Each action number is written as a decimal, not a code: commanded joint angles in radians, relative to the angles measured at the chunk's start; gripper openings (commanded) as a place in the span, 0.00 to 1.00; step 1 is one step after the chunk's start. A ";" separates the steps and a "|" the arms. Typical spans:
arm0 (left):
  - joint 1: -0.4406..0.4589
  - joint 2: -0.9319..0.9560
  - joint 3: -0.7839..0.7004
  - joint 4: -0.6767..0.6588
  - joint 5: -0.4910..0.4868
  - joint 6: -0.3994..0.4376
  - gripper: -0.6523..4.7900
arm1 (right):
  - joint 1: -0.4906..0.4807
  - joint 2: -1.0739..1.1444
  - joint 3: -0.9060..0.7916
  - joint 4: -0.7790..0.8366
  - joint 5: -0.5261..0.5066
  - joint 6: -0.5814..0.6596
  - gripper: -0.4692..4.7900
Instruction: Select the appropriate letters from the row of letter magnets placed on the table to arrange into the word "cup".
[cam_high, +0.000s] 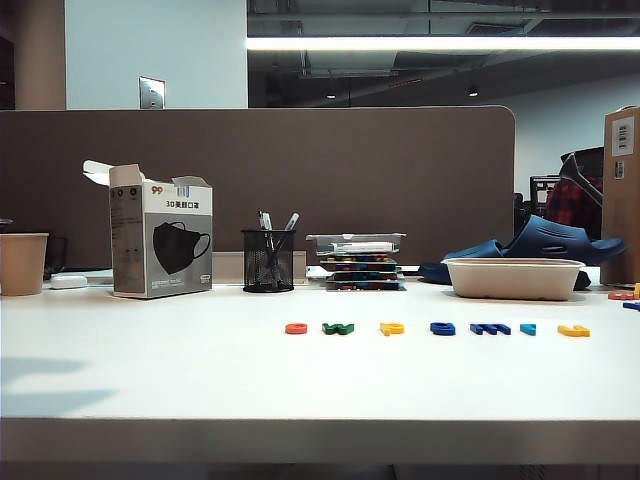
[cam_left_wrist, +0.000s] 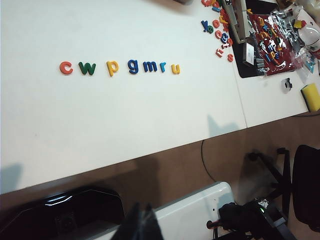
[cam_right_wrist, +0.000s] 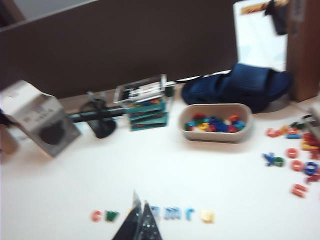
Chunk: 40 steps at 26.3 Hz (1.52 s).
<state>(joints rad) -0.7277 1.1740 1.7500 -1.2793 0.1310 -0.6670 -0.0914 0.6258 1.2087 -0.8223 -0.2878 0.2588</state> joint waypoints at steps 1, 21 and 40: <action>-0.002 -0.002 0.002 0.006 0.001 0.005 0.11 | 0.003 0.056 0.053 -0.019 -0.053 0.061 0.09; -0.002 -0.002 0.002 0.006 0.001 0.005 0.11 | 0.407 0.440 0.173 0.071 0.040 0.088 0.08; -0.002 -0.002 0.002 0.005 0.001 0.005 0.11 | 0.661 0.822 0.179 0.318 0.023 0.232 0.08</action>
<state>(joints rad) -0.7277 1.1744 1.7500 -1.2793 0.1307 -0.6670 0.5629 1.4342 1.3830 -0.5297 -0.2653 0.4725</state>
